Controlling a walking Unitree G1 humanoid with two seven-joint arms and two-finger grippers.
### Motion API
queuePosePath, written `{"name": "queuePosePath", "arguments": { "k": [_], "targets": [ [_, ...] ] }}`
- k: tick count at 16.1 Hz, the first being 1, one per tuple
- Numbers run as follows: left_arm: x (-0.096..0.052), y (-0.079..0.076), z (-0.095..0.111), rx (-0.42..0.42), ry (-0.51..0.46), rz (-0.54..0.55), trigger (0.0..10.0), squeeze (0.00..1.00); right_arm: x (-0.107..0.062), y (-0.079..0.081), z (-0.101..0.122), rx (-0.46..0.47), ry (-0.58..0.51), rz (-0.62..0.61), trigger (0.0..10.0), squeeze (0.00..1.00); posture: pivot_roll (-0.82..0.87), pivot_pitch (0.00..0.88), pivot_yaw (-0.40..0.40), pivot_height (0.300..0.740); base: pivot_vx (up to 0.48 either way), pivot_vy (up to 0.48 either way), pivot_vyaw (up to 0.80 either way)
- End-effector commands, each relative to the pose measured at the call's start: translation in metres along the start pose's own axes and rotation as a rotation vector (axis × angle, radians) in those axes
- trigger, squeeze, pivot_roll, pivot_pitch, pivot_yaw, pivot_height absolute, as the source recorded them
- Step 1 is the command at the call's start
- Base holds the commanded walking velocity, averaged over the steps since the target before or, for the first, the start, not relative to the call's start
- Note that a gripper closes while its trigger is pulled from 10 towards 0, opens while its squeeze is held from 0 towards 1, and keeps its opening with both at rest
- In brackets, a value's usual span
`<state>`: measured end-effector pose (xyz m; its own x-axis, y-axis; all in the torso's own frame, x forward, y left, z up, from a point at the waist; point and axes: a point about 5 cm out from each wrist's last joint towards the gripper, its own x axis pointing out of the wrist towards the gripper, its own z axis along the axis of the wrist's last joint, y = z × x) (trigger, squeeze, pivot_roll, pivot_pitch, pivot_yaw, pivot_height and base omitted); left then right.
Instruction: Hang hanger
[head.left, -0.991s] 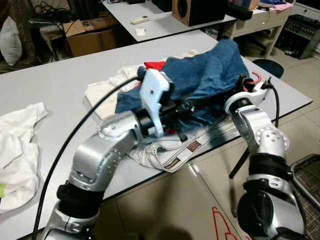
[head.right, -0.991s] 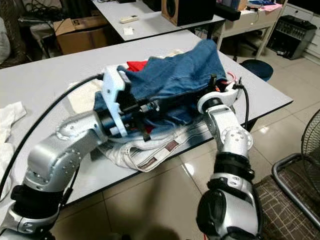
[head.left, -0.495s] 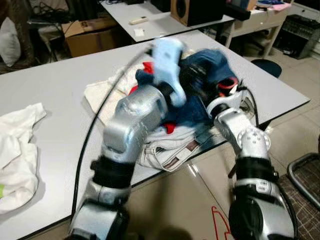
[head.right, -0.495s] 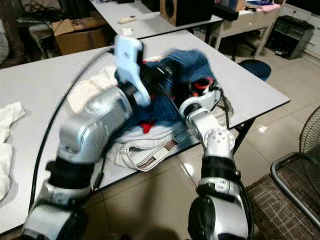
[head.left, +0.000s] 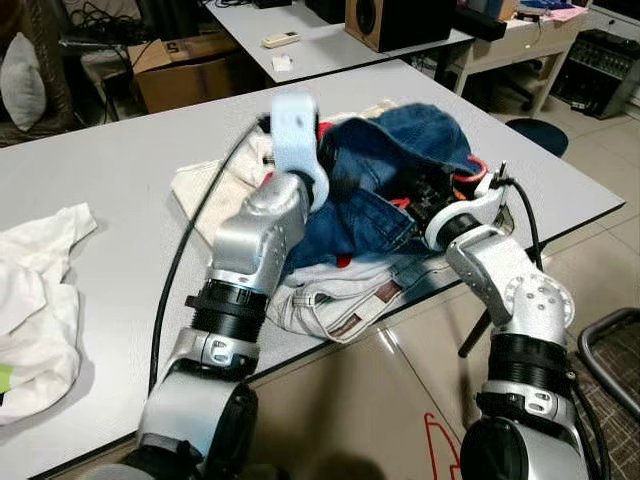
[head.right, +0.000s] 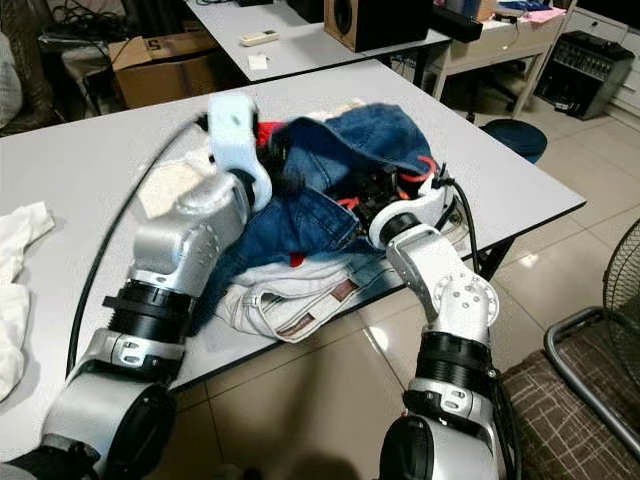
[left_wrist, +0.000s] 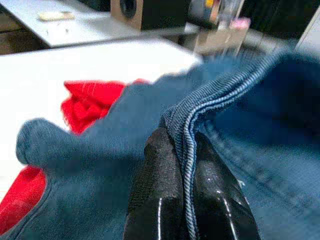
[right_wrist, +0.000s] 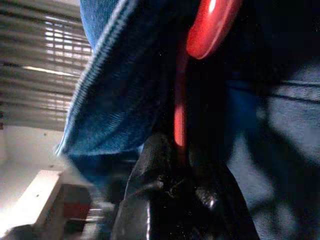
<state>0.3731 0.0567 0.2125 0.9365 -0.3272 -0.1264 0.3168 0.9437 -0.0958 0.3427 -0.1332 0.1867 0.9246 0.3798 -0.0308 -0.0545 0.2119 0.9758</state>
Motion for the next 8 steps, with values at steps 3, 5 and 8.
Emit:
{"name": "queuePosePath", "arguments": {
  "k": [3, 5, 8],
  "targets": [
    [0.006, 0.003, -0.021, 0.139, 0.087, -0.035, 10.0, 0.68, -0.003, 0.01, 0.001, 0.014, 0.01, 0.027, 10.0, 0.0, 0.02, 0.025, 0.067, 0.74, 0.0, 0.0, 0.0],
    [0.004, 0.002, -0.017, 0.12, 0.086, -0.164, 10.0, 1.0, -0.005, 0.013, 0.005, -0.034, 0.018, 0.012, 10.0, 0.0, 0.03, 0.022, 0.066, 0.74, 0.0, 0.0, 0.0],
    [-0.006, 0.015, 0.006, 0.146, 0.052, -0.308, 10.0, 1.0, -0.007, 0.017, 0.02, -0.148, -0.013, -0.026, 10.0, 0.0, 0.03, 0.017, 0.063, 0.74, 0.0, 0.0, 0.0]
  ]
}}
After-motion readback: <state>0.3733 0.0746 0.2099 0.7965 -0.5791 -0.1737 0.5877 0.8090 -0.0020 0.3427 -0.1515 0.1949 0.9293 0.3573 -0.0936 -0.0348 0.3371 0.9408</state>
